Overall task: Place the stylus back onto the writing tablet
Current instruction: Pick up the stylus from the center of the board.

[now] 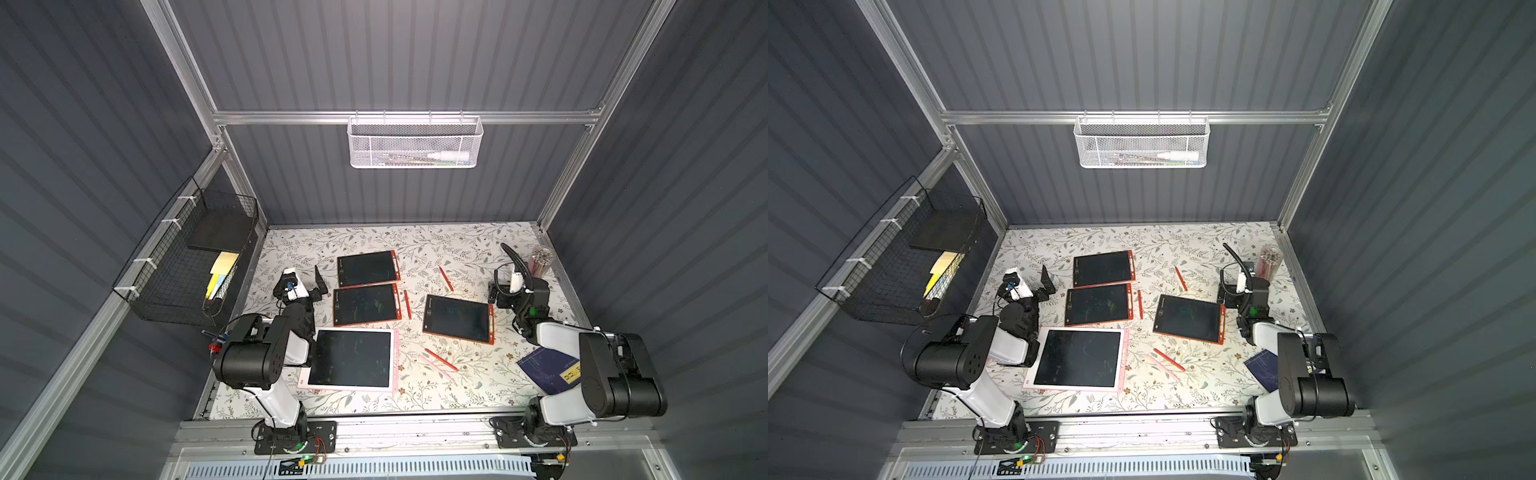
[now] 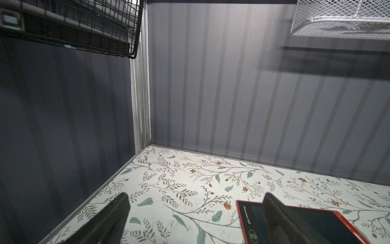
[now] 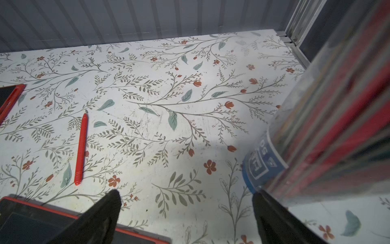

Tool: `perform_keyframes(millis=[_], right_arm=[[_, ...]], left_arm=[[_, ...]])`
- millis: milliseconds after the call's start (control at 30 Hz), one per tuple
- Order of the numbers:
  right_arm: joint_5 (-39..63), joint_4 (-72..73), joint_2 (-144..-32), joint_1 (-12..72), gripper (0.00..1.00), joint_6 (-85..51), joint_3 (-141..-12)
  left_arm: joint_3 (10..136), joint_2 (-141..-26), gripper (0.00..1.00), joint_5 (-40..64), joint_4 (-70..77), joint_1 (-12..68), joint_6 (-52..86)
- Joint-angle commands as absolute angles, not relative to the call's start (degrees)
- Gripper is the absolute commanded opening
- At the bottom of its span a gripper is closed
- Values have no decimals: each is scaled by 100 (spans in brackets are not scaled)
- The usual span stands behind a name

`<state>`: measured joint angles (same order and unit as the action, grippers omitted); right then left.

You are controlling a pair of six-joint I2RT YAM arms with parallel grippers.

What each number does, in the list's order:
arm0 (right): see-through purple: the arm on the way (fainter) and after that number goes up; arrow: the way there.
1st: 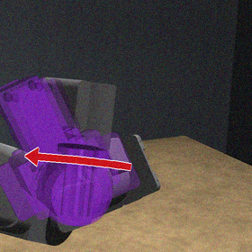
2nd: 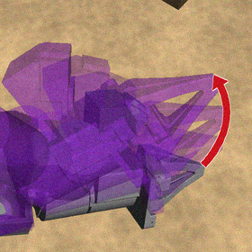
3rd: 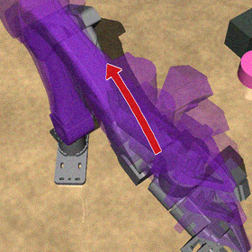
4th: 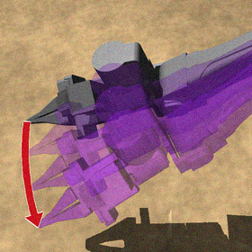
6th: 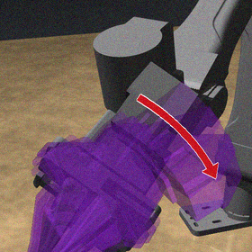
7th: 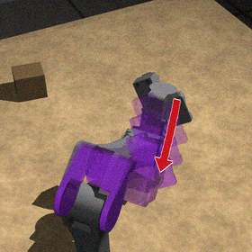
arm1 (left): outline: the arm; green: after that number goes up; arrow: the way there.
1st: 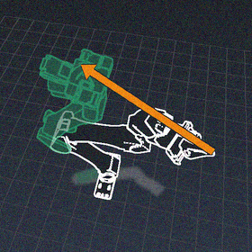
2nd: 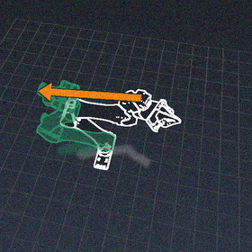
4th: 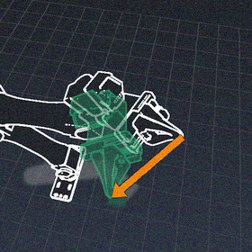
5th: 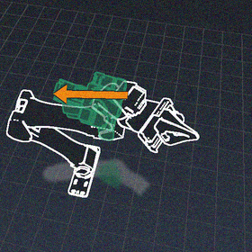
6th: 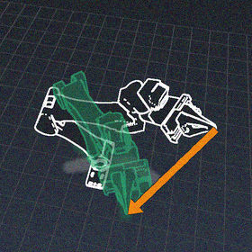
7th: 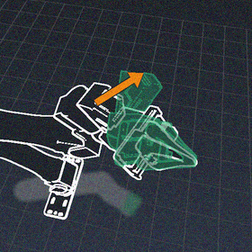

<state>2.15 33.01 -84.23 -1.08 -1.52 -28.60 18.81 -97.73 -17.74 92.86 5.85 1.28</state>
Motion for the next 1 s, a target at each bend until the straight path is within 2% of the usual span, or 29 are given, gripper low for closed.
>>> perform_keyframes(millis=[0,967], right_arm=[[215,3406,-8483,-114,99,-213,-2796],[167,3353,-8478,-114,99,-220,-2818]], left_arm=[[1926,-9738,99,-1753,10644,589,158],[1925,-9729,99,-1758,10644,589,158]])
